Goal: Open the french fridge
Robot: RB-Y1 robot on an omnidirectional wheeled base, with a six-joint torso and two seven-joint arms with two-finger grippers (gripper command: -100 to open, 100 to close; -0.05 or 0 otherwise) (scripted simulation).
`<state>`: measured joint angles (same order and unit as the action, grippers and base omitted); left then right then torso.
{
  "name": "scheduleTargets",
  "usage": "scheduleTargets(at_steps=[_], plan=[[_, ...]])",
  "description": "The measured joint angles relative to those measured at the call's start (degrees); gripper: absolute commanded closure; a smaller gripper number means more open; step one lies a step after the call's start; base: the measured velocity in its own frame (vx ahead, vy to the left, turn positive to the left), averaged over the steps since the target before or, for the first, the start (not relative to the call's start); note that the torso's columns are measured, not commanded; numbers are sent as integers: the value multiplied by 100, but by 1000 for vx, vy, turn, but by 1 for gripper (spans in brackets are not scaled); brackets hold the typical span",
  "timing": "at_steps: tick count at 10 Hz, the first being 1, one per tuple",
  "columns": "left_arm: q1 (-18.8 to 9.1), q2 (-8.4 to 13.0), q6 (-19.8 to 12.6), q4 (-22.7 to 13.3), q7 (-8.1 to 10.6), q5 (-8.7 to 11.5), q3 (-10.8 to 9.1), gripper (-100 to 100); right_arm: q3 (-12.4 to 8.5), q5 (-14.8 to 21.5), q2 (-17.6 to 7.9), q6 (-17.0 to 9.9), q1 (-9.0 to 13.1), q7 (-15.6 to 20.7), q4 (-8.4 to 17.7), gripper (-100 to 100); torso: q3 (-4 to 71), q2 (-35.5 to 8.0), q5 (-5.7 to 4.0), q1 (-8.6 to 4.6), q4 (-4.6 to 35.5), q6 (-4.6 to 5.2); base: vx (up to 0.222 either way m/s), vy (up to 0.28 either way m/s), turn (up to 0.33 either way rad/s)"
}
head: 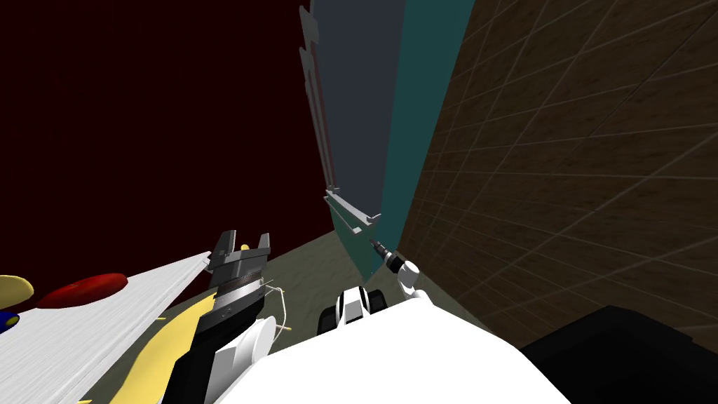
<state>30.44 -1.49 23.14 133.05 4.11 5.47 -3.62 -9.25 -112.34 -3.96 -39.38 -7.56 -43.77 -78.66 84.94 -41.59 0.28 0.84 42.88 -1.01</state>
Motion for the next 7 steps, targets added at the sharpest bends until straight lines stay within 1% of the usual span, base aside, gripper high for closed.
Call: scheduleTargets(at_steps=[1,2,3,5,6,7], plan=[[0,0,0,0,0,0,0,0,-49,-138,140,-74,-14,20,53,-100,7,11,2,5,-2,1,7,27,-6],[0,0,0,0,0,0,0,0,-2,-124,166,-42,-111,-108,-106,-100,6,5,6,7,12,0,-10,13,15],[0,0,0,0,0,0,0,0,-7,-130,166,-17,-97,-172,-108,-100,3,7,3,8,15,-14,-1,-20,4],[0,0,0,0,0,0,0,0,-57,-180,210,-52,17,-65,73,-100,11,27,0,9,5,-19,-2,-9,-21],[0,0,0,0,0,0,0,0,-73,-230,328,-73,30,-21,80,-100,15,43,-10,19,-13,-30,-5,12,-8],[-1,0,0,0,0,0,1,0,-106,-300,377,-142,58,4,45,-100,34,92,-34,0,-62,-33,-13,27,31]])
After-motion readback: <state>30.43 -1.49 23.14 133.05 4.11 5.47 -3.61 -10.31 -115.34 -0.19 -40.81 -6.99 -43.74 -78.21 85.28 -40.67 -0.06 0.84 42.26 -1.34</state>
